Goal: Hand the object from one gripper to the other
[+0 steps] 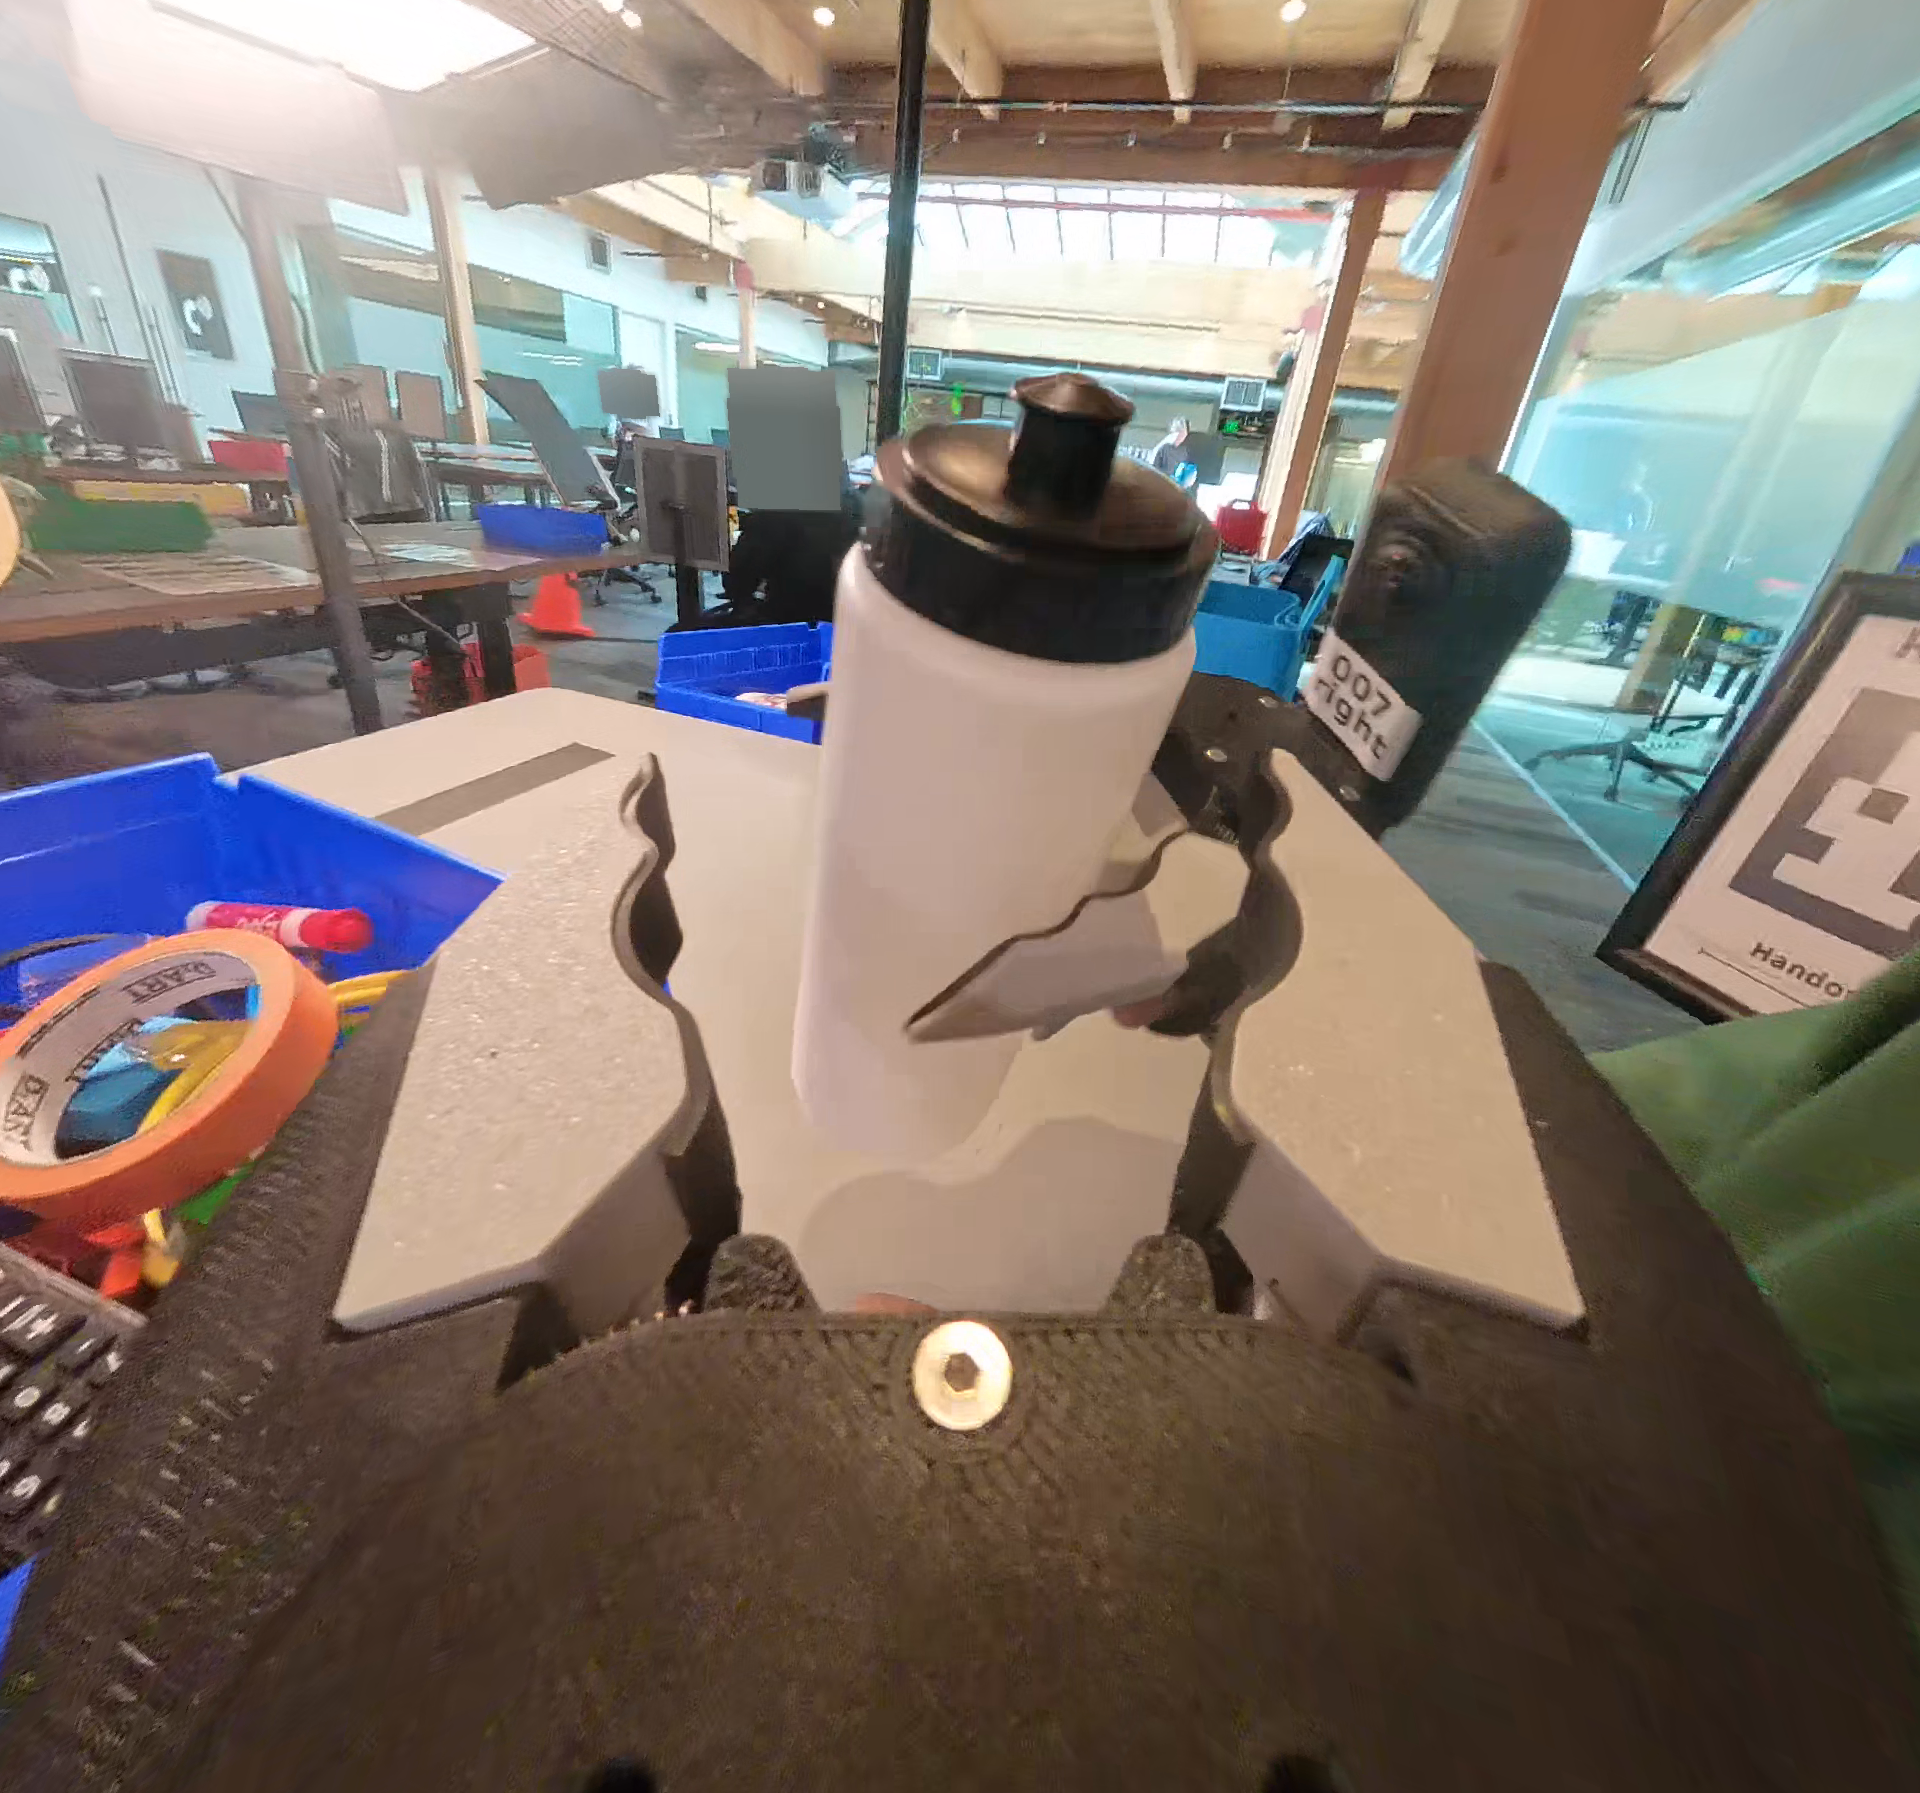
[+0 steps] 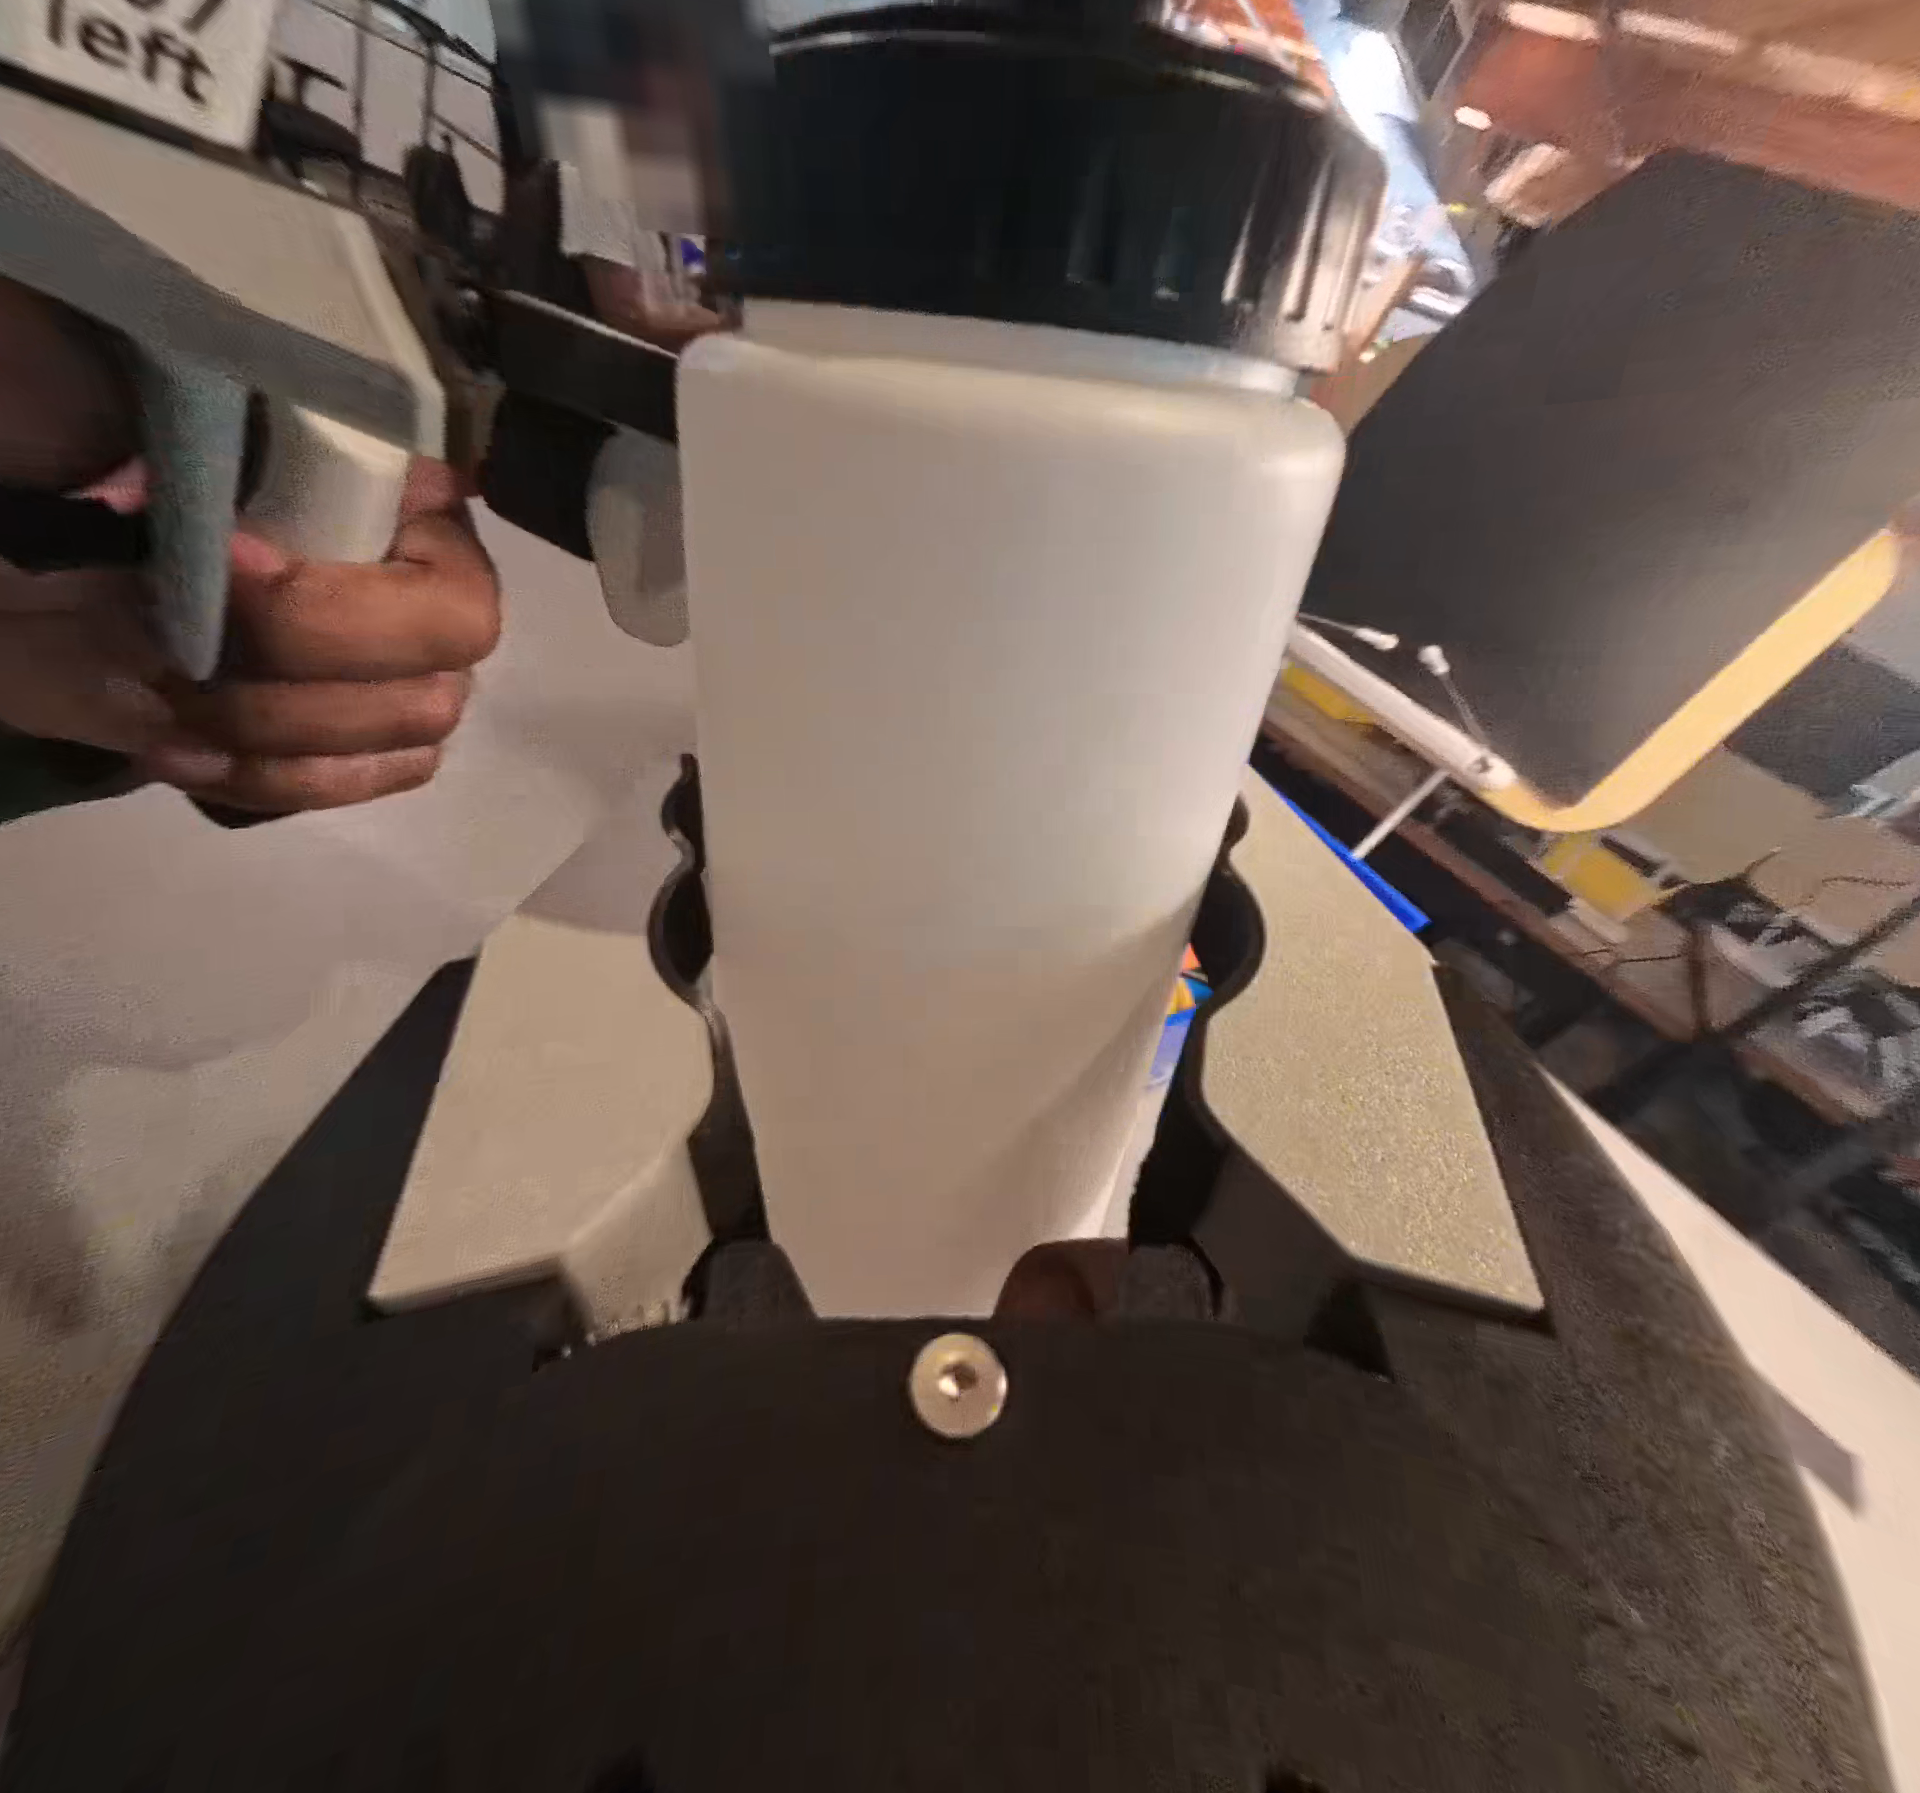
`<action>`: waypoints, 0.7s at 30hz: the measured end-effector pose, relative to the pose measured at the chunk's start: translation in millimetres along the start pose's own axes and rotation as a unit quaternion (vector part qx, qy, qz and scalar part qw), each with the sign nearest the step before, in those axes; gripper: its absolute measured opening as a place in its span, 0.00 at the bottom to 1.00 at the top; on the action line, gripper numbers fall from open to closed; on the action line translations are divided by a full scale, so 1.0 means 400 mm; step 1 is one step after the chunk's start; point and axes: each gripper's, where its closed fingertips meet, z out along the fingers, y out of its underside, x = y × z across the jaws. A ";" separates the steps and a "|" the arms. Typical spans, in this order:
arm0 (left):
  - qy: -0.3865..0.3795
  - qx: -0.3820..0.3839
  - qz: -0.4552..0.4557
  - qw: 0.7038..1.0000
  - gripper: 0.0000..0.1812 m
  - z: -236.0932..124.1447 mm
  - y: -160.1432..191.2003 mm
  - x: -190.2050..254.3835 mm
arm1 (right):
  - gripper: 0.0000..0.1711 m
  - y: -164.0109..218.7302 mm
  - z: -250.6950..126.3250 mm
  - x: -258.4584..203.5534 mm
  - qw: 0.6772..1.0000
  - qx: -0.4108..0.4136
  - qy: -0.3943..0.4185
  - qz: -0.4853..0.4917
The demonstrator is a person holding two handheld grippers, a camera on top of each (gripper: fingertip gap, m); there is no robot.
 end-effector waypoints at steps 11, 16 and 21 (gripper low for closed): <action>-0.083 0.005 0.041 0.996 0.64 0.042 0.101 -0.031 | 0.57 0.044 0.061 -0.080 0.961 -0.040 0.078 -0.261; -0.085 0.038 0.029 0.995 0.58 0.015 0.080 -0.031 | 0.54 0.015 0.057 -0.091 0.952 -0.018 0.096 -0.289; -0.064 0.148 -0.110 0.981 0.58 -0.051 0.018 -0.078 | 0.49 -0.011 0.028 -0.082 0.944 0.013 0.113 -0.311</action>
